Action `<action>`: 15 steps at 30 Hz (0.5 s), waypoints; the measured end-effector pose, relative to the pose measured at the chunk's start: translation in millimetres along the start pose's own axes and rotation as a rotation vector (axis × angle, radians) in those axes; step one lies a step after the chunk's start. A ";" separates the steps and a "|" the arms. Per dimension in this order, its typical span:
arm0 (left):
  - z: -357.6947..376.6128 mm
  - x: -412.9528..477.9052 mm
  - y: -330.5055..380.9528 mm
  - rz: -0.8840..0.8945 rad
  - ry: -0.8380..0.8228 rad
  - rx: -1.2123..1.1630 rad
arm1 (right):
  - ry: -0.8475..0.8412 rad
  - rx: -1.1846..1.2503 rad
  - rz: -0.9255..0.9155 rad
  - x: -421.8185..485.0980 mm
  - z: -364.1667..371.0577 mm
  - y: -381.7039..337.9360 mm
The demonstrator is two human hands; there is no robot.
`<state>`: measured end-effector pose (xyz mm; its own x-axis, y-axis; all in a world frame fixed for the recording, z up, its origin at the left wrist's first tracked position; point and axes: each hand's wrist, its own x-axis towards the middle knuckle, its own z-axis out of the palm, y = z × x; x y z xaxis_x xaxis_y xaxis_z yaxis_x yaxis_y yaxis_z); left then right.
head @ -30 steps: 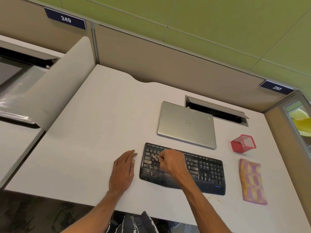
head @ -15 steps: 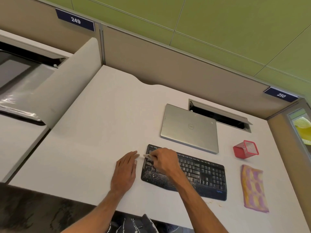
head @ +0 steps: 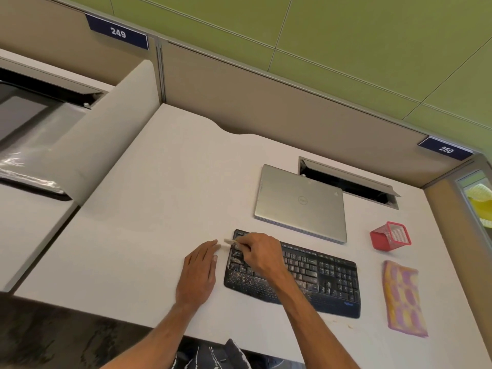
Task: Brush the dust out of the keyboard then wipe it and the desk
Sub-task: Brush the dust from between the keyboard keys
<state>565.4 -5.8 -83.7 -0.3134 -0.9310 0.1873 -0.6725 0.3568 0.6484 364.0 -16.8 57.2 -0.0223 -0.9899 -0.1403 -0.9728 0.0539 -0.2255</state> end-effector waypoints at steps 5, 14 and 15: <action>-0.3 0.3 -0.1 -0.012 0.002 -0.027 | -0.056 -0.079 0.014 -0.7 -16.0 25.9; 1.4 0.6 -0.3 -0.026 -0.015 -0.011 | -0.123 -0.068 -0.078 2.7 8.1 12.1; 1.1 0.6 -0.1 -0.026 -0.014 -0.014 | -0.111 -0.050 -0.085 3.5 9.8 6.7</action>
<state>564.5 -6.3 -84.4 -0.3050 -0.9388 0.1601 -0.6715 0.3312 0.6629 359.6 -18.6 45.8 0.0840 -0.9698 -0.2290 -0.9804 -0.0394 -0.1930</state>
